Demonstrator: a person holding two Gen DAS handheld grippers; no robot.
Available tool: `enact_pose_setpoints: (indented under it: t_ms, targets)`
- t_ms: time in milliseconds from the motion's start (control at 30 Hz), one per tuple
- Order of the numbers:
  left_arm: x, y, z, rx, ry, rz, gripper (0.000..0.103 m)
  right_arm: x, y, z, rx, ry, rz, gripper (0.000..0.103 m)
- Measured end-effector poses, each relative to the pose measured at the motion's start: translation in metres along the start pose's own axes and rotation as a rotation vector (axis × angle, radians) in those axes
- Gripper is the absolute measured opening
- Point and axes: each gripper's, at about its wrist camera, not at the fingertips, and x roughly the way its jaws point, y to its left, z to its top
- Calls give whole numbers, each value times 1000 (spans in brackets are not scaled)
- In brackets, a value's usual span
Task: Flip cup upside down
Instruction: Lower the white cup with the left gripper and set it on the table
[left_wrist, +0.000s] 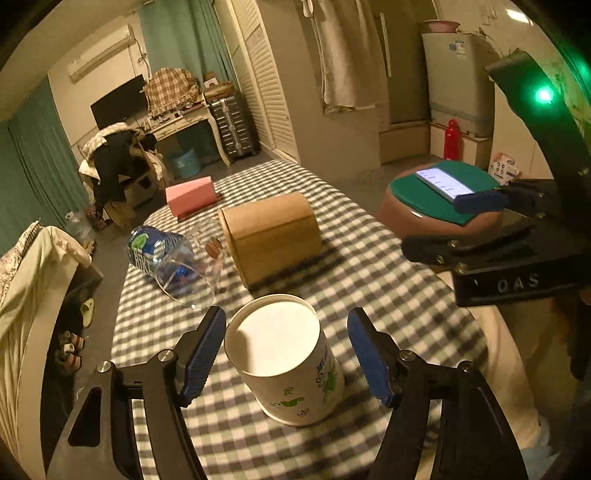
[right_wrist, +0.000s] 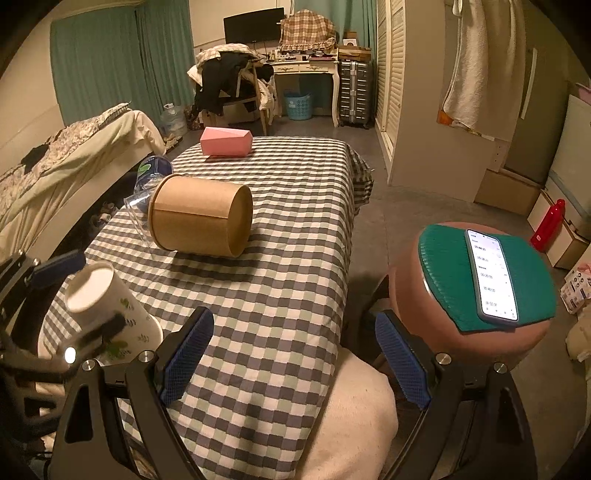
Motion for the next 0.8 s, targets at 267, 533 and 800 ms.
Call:
enact_pose_setpoints:
  t_ms: [267, 533, 800]
  targets:
    - [-9, 4, -4, -48, -5, -34, 71, -11, 3, -3, 2, -11, -6, 90]
    - [-27, 17, 7, -114, -70, -53, 72, -26, 4, -4, 7, -29, -23, 90]
    - [-60, 56, 11, -248, -150, 39, 81, -63, 14, -3, 3, -134, -40, 90]
